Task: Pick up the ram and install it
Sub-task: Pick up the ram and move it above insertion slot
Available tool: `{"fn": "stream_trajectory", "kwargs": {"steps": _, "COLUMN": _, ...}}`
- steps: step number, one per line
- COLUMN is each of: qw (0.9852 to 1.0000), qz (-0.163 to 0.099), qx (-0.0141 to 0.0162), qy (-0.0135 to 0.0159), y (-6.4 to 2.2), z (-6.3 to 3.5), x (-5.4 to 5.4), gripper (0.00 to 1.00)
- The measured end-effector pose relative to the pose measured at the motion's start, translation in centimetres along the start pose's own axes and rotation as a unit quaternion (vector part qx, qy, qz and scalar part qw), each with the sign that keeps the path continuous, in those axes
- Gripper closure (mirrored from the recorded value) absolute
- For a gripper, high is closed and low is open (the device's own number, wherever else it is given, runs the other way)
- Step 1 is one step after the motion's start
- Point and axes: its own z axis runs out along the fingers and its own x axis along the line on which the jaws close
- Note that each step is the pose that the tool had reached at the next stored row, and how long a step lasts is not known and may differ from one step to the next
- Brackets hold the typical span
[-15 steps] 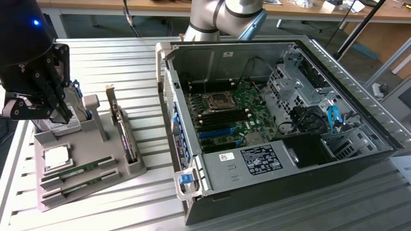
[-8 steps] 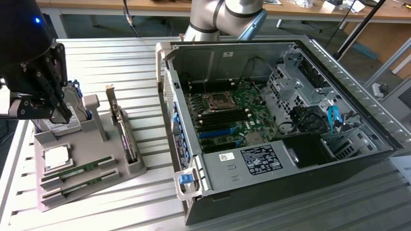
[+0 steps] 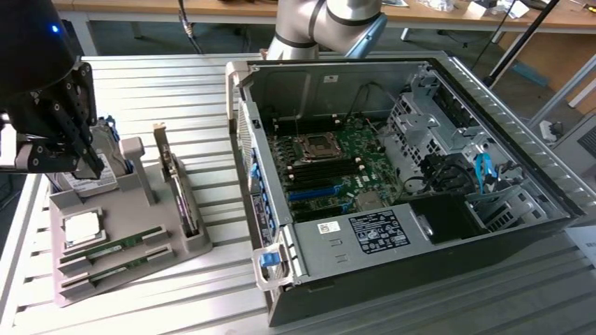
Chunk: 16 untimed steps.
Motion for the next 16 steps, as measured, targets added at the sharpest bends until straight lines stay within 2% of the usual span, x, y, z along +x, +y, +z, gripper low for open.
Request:
{"fn": "stream_trajectory", "kwargs": {"steps": 1, "qw": 1.0, "qz": 0.0, "qx": 0.0, "qy": 0.0, "y": 0.0, "z": 0.0, "x": 0.0, "gripper": 0.84}}
{"fn": "stream_trajectory", "kwargs": {"steps": 2, "qw": 1.0, "qz": 0.0, "qx": 0.0, "qy": 0.0, "y": 0.0, "z": 0.0, "x": 0.0, "gripper": 0.78}}
{"fn": "stream_trajectory", "kwargs": {"steps": 4, "qw": 1.0, "qz": 0.0, "qx": 0.0, "qy": 0.0, "y": 0.0, "z": 0.0, "x": 0.0, "gripper": 0.78}}
{"fn": "stream_trajectory", "kwargs": {"steps": 6, "qw": 1.0, "qz": 0.0, "qx": 0.0, "qy": 0.0, "y": 0.0, "z": 0.0, "x": 0.0, "gripper": 0.66}}
{"fn": "stream_trajectory", "kwargs": {"steps": 7, "qw": 1.0, "qz": 0.0, "qx": 0.0, "qy": 0.0, "y": 0.0, "z": 0.0, "x": 0.0, "gripper": 0.66}}
{"fn": "stream_trajectory", "kwargs": {"steps": 8, "qw": 1.0, "qz": 0.0, "qx": 0.0, "qy": 0.0, "y": 0.0, "z": 0.0, "x": 0.0, "gripper": 0.6}}
{"fn": "stream_trajectory", "kwargs": {"steps": 10, "qw": 1.0, "qz": 0.0, "qx": 0.0, "qy": -0.0001, "y": 0.09, "z": 0.05, "x": 0.0, "gripper": 0.6}}
{"fn": "stream_trajectory", "kwargs": {"steps": 16, "qw": 1.0, "qz": -0.006, "qx": -0.0001, "qy": -0.0003, "y": 0.85, "z": 1.27, "x": 0.2, "gripper": 0.6}}
